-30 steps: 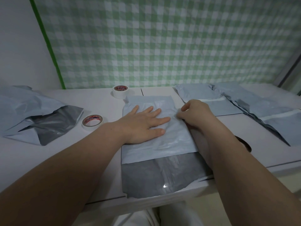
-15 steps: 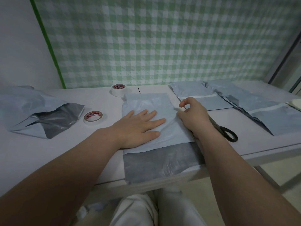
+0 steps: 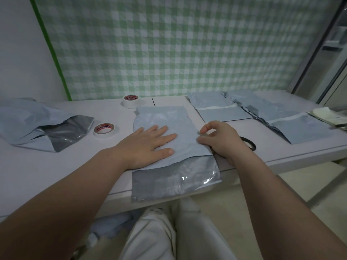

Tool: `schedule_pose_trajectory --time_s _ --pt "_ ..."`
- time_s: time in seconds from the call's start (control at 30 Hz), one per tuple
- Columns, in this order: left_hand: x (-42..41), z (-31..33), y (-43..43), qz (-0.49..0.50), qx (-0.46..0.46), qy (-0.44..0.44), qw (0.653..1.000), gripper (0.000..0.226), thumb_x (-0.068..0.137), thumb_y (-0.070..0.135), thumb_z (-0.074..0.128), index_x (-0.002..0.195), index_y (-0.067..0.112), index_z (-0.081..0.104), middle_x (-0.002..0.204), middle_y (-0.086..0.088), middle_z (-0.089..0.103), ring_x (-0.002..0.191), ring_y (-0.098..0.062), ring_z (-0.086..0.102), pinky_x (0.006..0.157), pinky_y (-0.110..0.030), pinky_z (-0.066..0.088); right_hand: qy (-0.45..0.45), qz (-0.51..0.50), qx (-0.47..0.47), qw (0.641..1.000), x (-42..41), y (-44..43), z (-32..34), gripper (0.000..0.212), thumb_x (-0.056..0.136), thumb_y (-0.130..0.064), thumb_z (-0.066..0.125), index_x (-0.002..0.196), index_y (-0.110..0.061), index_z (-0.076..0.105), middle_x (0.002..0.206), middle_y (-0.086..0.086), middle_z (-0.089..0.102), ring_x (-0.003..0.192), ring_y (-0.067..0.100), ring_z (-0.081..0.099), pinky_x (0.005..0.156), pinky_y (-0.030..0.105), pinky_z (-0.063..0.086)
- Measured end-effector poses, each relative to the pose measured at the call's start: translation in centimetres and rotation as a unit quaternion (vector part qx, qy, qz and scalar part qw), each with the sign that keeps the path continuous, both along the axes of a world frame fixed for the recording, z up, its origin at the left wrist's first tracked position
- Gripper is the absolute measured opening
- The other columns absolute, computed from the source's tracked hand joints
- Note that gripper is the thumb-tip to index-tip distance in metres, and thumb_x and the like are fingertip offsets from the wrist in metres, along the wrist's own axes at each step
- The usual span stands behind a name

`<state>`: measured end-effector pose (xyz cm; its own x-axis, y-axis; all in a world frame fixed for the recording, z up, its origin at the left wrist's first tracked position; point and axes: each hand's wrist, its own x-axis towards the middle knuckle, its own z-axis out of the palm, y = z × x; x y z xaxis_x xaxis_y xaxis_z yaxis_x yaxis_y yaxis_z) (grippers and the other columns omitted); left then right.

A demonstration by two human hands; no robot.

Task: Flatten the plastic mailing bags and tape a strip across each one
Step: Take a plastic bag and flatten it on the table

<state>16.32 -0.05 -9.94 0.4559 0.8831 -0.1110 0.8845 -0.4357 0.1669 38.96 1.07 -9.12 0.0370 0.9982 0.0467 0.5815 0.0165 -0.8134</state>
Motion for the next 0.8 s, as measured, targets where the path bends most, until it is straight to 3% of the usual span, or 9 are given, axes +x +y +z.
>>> schedule_pose_trajectory --time_s 0.1,0.2,0.3,0.37,0.43,0.53,0.67,0.8 --pt "0.0 0.1 0.0 0.005 0.002 -0.003 1.0 0.058 0.095 0.06 0.024 0.147 0.046 0.003 0.158 0.015 -0.008 0.145 -0.007 -0.009 0.117 -0.032 -0.006 -0.093 -0.017 0.008 0.995 -0.1 -0.5 0.5 0.006 0.081 -0.02 0.067 0.084 -0.022 0.062 0.083 0.001 0.064 0.071 0.017 0.057 0.066 0.027 0.047" --pt "0.0 0.1 0.0 0.013 0.001 -0.022 1.0 0.062 0.095 0.058 0.027 0.15 0.039 0.005 0.159 0.014 0.0 0.146 -0.006 -0.003 0.117 -0.03 -0.002 -0.207 -0.046 0.042 0.976 -1.0 -0.5 1.2 0.014 0.087 -0.018 0.054 0.097 -0.021 0.064 0.1 0.001 0.063 0.098 0.023 0.057 0.08 0.028 0.044" --pt "0.1 0.4 0.4 0.072 0.046 -0.14 0.987 0.052 0.098 0.048 0.034 0.147 0.031 0.031 0.153 0.009 0.032 0.141 -0.012 0.027 0.112 -0.027 0.02 -0.23 -0.031 0.098 0.968 -3.1 0.1 1.5 0.031 0.093 -0.018 0.046 0.12 -0.019 0.059 0.122 0.006 0.059 0.115 0.026 0.052 0.087 0.032 0.041" --pt "0.5 0.7 0.9 0.103 0.132 -0.153 0.974 0.042 0.099 0.039 0.038 0.138 0.023 0.045 0.142 0.002 0.049 0.13 -0.021 0.043 0.105 -0.034 0.034 -0.236 0.019 0.114 0.965 -5.1 0.8 1.4 0.037 0.096 -0.02 0.042 0.132 -0.016 0.051 0.133 0.008 0.051 0.122 0.027 0.047 0.093 0.034 0.038" --pt "1.0 0.8 1.5 0.086 0.152 -0.119 0.977 0.042 0.1 0.029 0.036 0.14 0.017 0.041 0.145 -0.004 0.042 0.133 -0.025 0.037 0.108 -0.04 0.029 -0.248 0.072 0.119 0.959 -7.0 1.5 0.9 0.036 0.097 -0.017 0.04 0.132 -0.01 0.048 0.135 0.009 0.048 0.125 0.027 0.043 0.097 0.033 0.035" --pt "1.7 0.5 2.2 0.043 0.09 -0.078 0.992 0.051 0.101 0.022 0.028 0.151 0.016 0.017 0.157 0.0 0.018 0.144 -0.02 0.013 0.115 -0.042 0.01 -0.28 0.128 0.126 0.943 -8.4 2.9 -0.5 0.032 0.093 -0.008 0.036 0.122 -0.006 0.049 0.126 0.009 0.05 0.123 0.028 0.039 0.099 0.036 0.031" --pt "1.6 0.1 2.7 0.05 0.061 -0.029 0.996 0.051 0.104 0.026 0.02 0.152 0.016 0.008 0.157 0.001 0.016 0.142 -0.014 0.017 0.113 -0.036 0.012 -0.335 0.167 0.103 0.922 -7.9 3.9 -2.0 0.038 0.098 -0.018 0.031 0.133 -0.009 0.039 0.134 0.007 0.043 0.124 0.027 0.037 0.1 0.039 0.027" --pt "1.4 -0.1 2.9 0.066 0.048 -0.002 0.997 0.054 0.103 0.033 0.019 0.152 0.017 0.004 0.16 0.002 0.003 0.146 -0.013 0.005 0.116 -0.035 0.006 -0.368 0.172 0.084 0.91 -7.1 4.2 -2.2 0.04 0.101 -0.028 0.024 0.134 -0.01 0.036 0.141 0.005 0.035 0.132 0.024 0.031 0.105 0.04 0.024"
